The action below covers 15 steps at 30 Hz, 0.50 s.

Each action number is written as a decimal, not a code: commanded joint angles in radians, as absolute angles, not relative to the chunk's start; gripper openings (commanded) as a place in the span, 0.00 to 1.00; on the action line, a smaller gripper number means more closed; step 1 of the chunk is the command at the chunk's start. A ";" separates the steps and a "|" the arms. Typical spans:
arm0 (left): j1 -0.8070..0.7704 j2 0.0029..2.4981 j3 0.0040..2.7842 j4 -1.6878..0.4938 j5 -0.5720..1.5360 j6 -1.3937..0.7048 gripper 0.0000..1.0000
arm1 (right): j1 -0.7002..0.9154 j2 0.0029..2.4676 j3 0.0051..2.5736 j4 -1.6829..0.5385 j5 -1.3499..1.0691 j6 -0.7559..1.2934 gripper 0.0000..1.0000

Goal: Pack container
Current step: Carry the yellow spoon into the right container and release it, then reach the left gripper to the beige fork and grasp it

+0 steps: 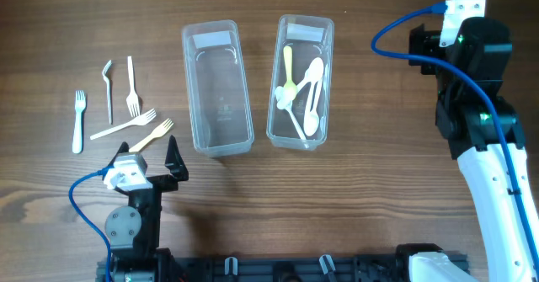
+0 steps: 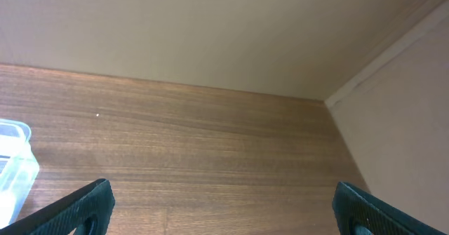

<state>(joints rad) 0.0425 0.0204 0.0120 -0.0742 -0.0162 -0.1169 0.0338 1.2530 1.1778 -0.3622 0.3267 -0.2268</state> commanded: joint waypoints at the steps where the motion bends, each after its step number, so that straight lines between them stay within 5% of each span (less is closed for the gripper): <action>1: 0.049 0.016 0.006 -0.071 -0.008 -0.115 1.00 | 0.034 1.262 1.178 -0.360 0.355 -0.235 1.00; 4: 0.049 0.016 0.006 -0.029 -0.006 -0.117 1.00 | 0.034 1.262 1.178 -0.360 0.355 -0.235 1.00; 9: 0.048 0.018 0.014 0.019 0.463 -0.336 1.00 | 0.034 1.262 1.178 -0.360 0.355 -0.236 1.00; 15: 0.048 0.182 0.394 -0.289 0.332 -0.339 1.00 | 0.034 1.262 1.178 -0.360 0.355 -0.236 1.00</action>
